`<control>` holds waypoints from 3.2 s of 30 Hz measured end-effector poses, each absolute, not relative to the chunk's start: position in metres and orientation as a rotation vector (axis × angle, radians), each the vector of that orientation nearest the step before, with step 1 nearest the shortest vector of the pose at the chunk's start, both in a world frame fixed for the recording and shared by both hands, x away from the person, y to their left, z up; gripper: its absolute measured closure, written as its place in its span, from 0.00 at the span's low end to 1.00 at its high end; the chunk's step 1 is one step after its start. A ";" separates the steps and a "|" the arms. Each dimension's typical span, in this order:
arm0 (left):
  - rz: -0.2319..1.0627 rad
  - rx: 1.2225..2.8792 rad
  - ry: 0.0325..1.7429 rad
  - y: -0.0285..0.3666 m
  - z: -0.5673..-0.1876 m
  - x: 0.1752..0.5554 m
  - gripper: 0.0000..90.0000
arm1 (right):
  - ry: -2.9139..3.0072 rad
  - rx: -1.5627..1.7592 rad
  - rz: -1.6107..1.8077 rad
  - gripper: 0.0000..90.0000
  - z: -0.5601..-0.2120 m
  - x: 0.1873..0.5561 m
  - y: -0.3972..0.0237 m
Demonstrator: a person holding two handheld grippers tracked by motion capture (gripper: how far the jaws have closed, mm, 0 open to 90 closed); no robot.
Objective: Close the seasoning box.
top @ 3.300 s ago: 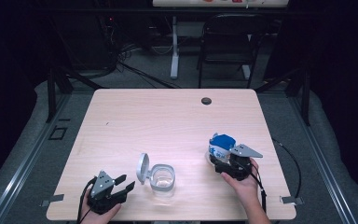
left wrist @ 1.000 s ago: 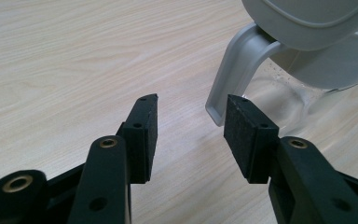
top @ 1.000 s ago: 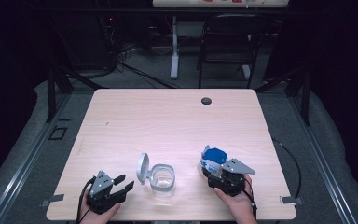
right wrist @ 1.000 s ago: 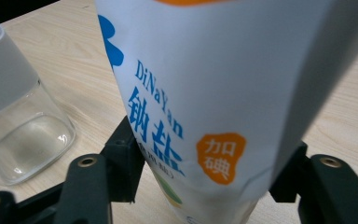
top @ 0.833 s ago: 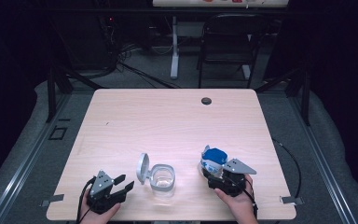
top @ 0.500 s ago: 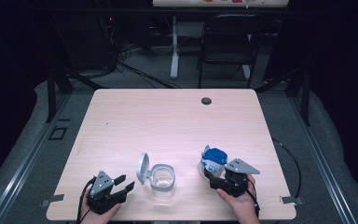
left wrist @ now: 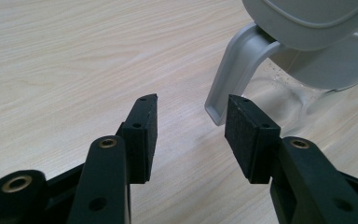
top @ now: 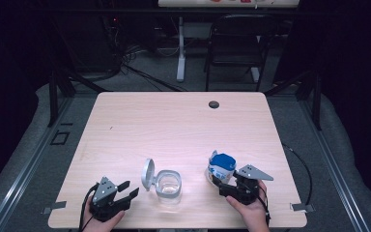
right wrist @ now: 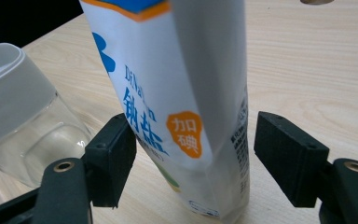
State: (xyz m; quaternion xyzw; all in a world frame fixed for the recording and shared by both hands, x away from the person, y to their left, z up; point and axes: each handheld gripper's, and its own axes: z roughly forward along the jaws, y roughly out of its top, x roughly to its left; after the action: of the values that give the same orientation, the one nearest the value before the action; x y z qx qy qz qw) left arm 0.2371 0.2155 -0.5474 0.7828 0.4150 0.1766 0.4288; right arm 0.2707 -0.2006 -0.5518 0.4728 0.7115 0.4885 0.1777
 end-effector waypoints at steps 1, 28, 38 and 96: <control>0.441 1.954 1.036 0.215 -0.547 0.237 0.61 | 2.017 1.353 1.397 0.32 -0.554 0.272 -0.201; 0.435 1.957 1.038 0.216 -0.548 0.238 0.61 | 2.077 1.463 1.445 0.30 -0.567 0.286 -0.203; 0.434 1.957 1.038 0.217 -0.548 0.238 0.61 | 2.103 1.468 1.451 0.28 -0.568 0.291 -0.203; 0.432 1.955 1.043 0.218 -0.550 0.240 0.61 | 2.192 1.513 1.397 0.30 -0.585 0.304 -0.195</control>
State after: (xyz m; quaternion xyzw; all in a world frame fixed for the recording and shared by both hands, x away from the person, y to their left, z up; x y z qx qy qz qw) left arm 0.2399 0.2180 -0.5501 0.7828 0.4175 0.1730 0.4278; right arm 0.3039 -0.1948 -0.5846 0.5019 0.7272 0.4635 0.0669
